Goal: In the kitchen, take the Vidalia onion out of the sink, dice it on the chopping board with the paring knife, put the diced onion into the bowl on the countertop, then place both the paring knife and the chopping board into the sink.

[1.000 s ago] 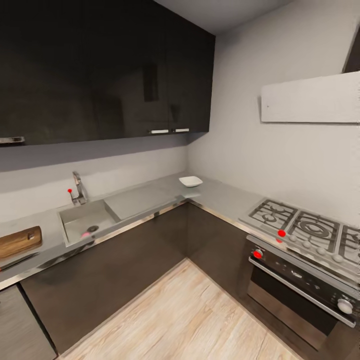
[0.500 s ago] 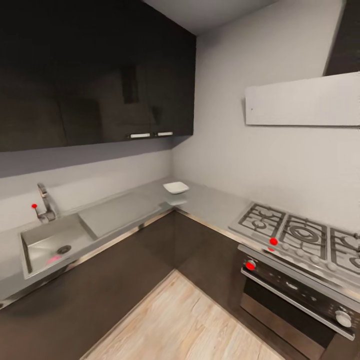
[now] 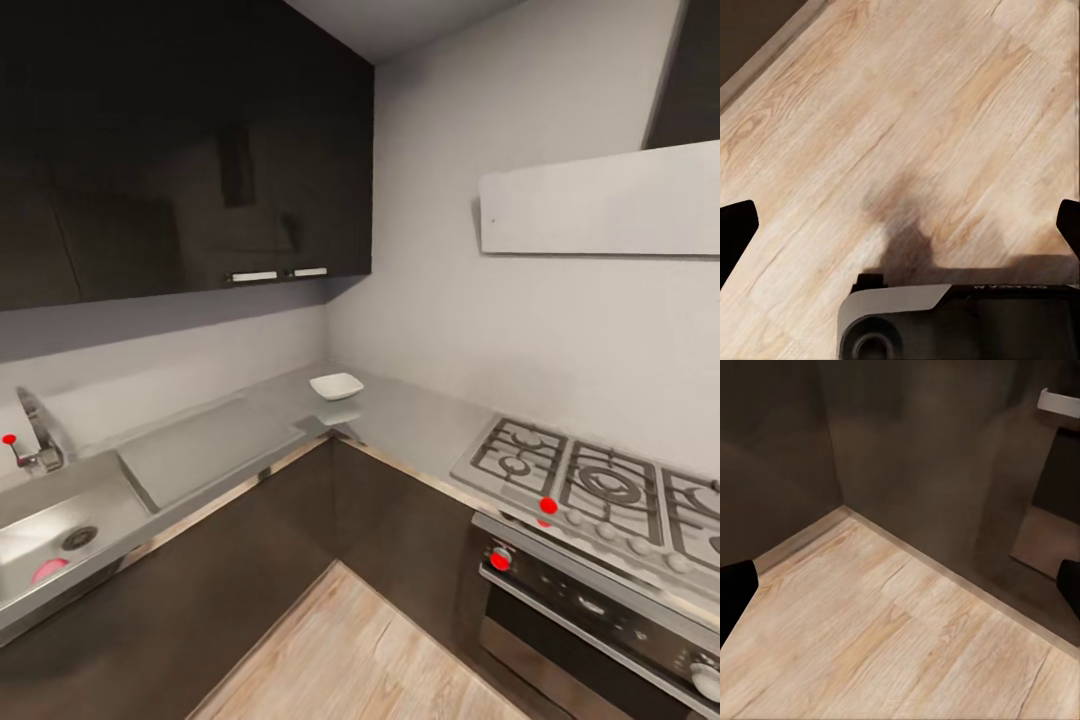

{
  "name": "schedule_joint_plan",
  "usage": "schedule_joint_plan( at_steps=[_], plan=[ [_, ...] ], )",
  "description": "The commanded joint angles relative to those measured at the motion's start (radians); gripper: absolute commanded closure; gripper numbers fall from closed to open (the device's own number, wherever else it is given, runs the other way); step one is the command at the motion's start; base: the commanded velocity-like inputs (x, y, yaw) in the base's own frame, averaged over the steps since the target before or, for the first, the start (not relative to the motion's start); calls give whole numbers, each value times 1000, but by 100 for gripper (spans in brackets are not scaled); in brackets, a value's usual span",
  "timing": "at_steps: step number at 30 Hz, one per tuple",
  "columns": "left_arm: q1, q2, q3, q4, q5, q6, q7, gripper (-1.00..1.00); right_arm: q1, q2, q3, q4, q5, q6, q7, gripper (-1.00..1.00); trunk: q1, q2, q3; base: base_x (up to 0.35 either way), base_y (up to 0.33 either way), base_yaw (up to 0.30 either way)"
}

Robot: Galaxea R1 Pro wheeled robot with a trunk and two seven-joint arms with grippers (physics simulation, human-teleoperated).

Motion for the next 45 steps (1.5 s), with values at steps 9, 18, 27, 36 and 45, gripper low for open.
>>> schedule_joint_plan(
  at_steps=[9, 18, 27, 36, 45],
  plan=[
    [0, -74, -6, -304, -13, 348, 4, -100, 0, 1, 7, 1, 4, -1, -11, -100, 0, -1, 0, 24, -3, -1],
    [-2, -107, -147, -827, -17, 842, 10, -100, 0, -2, 6, 1, 4, -1, -11, -100, 0, -1, 0, 1, 0, 0],
    [-140, -118, -163, -1058, -21, 1067, 58, -100, 0, 0, 6, 1, 4, -1, -12, -100, 0, -1, 0, 0, 0, 0],
    [-397, -121, -163, -1063, -15, 1118, 63, -100, 0, 0, 6, 1, 4, -1, -12, -100, 0, -1, 0, 0, 0, 0],
    [-893, -122, -163, -707, -9, 1125, 63, -100, 0, 0, 4, 0, 4, -1, -12, -100, 0, -1, 0, 0, 0, 0]
  ],
)
